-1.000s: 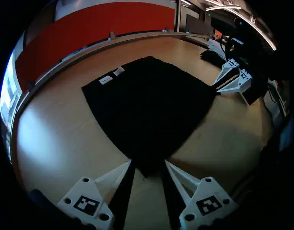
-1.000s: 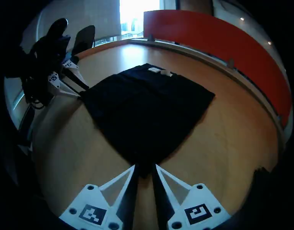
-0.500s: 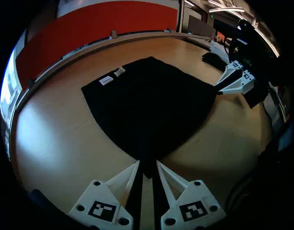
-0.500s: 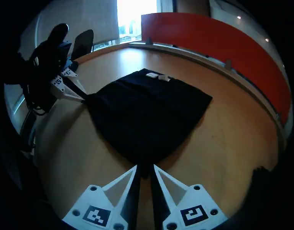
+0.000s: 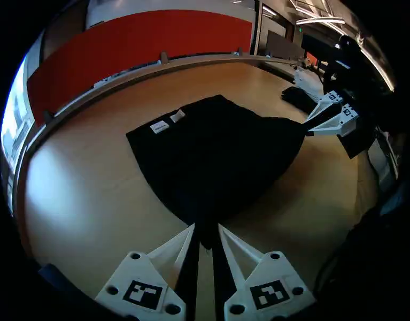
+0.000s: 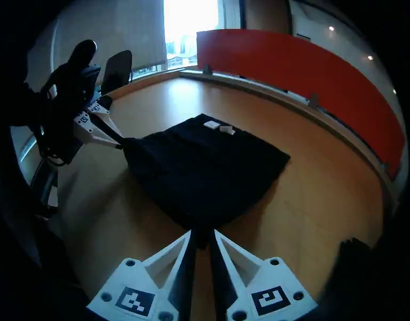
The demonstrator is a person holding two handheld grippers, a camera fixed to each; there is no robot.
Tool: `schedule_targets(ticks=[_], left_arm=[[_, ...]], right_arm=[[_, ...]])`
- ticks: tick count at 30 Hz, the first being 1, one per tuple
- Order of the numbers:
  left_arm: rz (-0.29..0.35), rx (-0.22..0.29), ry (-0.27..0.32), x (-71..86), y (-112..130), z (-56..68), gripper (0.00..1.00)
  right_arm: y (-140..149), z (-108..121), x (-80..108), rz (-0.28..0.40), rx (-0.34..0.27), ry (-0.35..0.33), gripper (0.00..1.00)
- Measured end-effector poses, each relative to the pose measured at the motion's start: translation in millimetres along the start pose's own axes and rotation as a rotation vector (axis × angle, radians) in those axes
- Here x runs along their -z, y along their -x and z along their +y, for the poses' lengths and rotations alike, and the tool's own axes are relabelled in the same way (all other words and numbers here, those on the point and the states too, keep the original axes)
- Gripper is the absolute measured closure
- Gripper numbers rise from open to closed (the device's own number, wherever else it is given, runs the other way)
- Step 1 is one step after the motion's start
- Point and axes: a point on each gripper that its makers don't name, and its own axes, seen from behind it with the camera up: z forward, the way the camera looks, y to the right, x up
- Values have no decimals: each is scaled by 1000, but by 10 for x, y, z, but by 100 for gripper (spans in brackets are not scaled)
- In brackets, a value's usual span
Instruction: Fold towel
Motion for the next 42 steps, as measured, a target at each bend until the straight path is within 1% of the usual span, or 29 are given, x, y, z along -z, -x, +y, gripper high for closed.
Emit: schedule_targets(ticks=[11, 17, 26, 29, 35, 42], left_arm=[[-11, 34, 12, 266, -90, 134, 86], [-24, 60, 17, 385, -84, 225, 86], [-44, 87, 29, 567, -39, 368, 86], [-48, 94, 29, 625, -32, 399, 86], [-47, 108, 25, 709, -46, 431, 86], [-50, 114, 29, 750, -59, 465, 86]], right_arm=[[-147, -49, 258, 18, -6, -1, 84], [-203, -106, 399, 22, -2, -5, 84], [-212, -194, 536, 21, -10, -12, 84], [-215, -232, 574, 21, -9, -17, 84], [-225, -297, 639, 19, -7, -24, 84], [-232, -348, 726, 17, -11, -30, 84]])
